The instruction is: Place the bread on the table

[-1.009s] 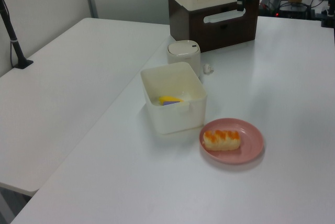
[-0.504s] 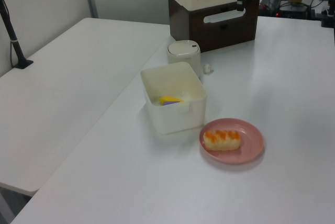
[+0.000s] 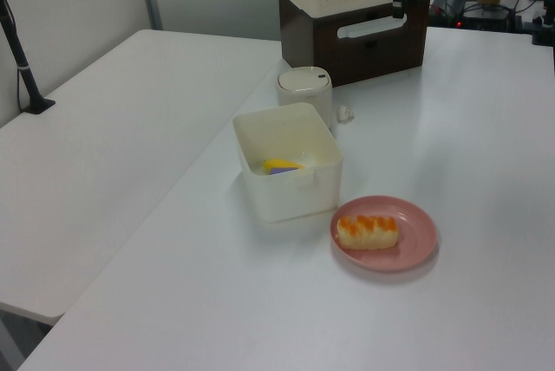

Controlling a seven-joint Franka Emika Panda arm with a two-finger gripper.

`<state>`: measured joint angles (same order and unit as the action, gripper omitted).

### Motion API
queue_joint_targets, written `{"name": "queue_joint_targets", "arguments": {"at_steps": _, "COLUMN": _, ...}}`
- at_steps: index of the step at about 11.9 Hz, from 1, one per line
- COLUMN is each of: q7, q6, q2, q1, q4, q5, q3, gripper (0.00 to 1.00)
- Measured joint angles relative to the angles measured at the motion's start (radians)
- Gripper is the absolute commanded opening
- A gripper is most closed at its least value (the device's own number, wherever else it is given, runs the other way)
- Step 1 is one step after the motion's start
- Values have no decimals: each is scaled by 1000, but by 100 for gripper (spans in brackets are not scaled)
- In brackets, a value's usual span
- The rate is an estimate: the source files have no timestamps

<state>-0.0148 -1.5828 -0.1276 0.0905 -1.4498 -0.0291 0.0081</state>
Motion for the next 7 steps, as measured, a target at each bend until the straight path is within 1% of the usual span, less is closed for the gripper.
{"name": "queue_joint_targets", "arguments": {"at_steps": 7, "q7": -14, "q6": 0, "q2": 0, "q1": 0, "q4": 0, "q5": 0, "q3": 0, "gripper": 100}}
